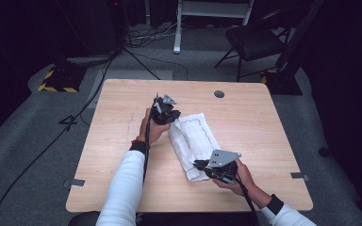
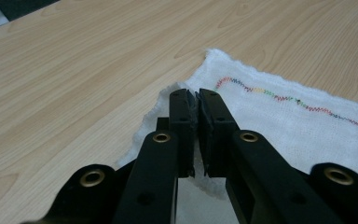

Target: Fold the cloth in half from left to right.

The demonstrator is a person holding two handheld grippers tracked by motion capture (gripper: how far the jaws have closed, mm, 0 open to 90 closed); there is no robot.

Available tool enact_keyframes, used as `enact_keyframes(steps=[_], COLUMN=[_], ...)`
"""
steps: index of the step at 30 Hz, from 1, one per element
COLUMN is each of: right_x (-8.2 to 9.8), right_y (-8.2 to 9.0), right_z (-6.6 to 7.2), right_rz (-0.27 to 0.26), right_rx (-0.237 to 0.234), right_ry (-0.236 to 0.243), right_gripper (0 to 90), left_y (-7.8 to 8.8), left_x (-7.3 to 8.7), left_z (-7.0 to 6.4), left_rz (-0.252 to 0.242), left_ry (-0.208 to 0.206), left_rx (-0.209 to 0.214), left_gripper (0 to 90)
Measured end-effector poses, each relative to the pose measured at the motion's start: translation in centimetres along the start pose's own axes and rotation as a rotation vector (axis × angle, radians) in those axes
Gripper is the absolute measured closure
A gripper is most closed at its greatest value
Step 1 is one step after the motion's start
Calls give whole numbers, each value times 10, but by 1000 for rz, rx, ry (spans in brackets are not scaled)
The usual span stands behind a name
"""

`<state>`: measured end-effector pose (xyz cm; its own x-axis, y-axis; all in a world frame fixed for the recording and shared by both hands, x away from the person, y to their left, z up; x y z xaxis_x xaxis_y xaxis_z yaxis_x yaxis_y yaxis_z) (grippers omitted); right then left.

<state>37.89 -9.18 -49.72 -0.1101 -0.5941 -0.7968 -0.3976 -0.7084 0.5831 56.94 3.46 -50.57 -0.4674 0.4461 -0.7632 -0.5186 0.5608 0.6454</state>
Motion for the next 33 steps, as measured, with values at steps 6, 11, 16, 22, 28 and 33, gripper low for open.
enact_keyframes(steps=[6,11,16,22,28,33], right_x=[11,21,31,45,59,70], right_y=[9,18,27,35,40,40], right_z=[-10,-20,-34,-41,-46,-49], right_rz=[16,27,41,70,99,126], right_rx=[23,50,87,110,122,132], right_ry=[-27,-53,-75,-85,-103,-115], right_gripper=[848,847,848,846,840,824], left_y=[-9,-15,-26,-41,-56,-66], left_x=[-4,-11,-21,-27,-31,-30], left_z=[-6,-11,-18,-28,-37,-36], left_rz=[-2,-17,-19,-9,6,23], left_ry=[-3,-22,-36,-58,-71,-42], left_rx=[2,-14,-10,5,17,-14], left_gripper=[845,846,846,845,843,707])
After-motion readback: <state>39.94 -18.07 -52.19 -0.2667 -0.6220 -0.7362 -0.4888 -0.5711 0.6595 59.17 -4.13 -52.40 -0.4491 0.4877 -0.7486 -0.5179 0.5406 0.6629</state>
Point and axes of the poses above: each handheld gripper's, and its own axes: y roughly backward along the jaws, x roughly out of its underside, z roughly to its left, the point moved 9 cm from there along -y, roughly forward along the jaws, and after that the axes turned 1 degree about -y, right-handed, at the moved point
